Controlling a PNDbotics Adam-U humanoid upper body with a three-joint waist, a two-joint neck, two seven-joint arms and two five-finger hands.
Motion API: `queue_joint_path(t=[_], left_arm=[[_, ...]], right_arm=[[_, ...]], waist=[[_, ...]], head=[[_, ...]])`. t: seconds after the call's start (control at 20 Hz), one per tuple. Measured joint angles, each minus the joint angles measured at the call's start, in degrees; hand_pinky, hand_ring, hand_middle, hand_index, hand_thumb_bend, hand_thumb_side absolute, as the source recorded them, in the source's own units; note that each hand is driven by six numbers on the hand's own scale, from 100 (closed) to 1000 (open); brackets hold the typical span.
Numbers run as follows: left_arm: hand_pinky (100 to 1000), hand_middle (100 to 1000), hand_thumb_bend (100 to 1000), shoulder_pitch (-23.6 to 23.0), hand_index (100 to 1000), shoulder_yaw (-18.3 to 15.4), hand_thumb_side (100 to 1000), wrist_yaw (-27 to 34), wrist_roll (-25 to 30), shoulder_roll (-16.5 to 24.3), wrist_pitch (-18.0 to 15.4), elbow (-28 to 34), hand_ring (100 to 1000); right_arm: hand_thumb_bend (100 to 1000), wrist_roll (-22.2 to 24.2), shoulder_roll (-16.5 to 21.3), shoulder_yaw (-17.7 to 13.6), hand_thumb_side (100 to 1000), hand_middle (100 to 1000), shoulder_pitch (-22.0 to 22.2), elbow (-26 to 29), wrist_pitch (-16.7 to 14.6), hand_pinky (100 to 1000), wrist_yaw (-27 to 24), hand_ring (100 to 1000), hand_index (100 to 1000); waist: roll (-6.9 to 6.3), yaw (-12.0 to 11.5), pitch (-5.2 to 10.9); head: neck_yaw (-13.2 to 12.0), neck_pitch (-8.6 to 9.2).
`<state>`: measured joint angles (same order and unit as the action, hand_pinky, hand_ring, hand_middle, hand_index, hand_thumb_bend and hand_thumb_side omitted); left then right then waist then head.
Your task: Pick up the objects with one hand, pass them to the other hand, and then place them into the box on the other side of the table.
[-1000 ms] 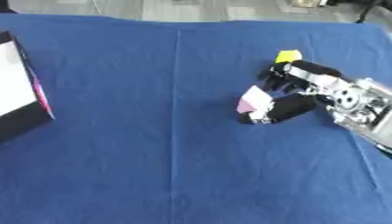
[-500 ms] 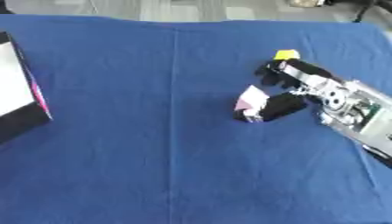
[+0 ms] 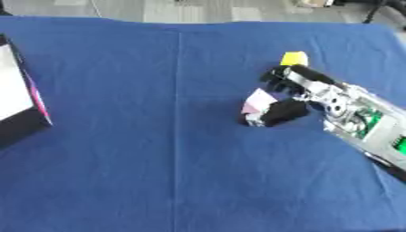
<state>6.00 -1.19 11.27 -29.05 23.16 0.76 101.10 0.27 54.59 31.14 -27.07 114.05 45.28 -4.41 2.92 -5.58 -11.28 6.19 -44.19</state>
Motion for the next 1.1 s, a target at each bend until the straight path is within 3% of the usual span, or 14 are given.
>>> queue_joint_path(t=[1.1], left_arm=[[876, 786, 180, -0.2, 860, 0.0, 965, 0.0, 0.0, 0.0, 0.1, 0.0, 735]], right_arm=[[607, -2.0, -2.8, -0.6, 361, 752, 1.4, 0.0, 3.0, 876, 5.0, 852, 868]], waist=[[0.00, 0.1, 0.00]], head=[[-0.4, 0.00]])
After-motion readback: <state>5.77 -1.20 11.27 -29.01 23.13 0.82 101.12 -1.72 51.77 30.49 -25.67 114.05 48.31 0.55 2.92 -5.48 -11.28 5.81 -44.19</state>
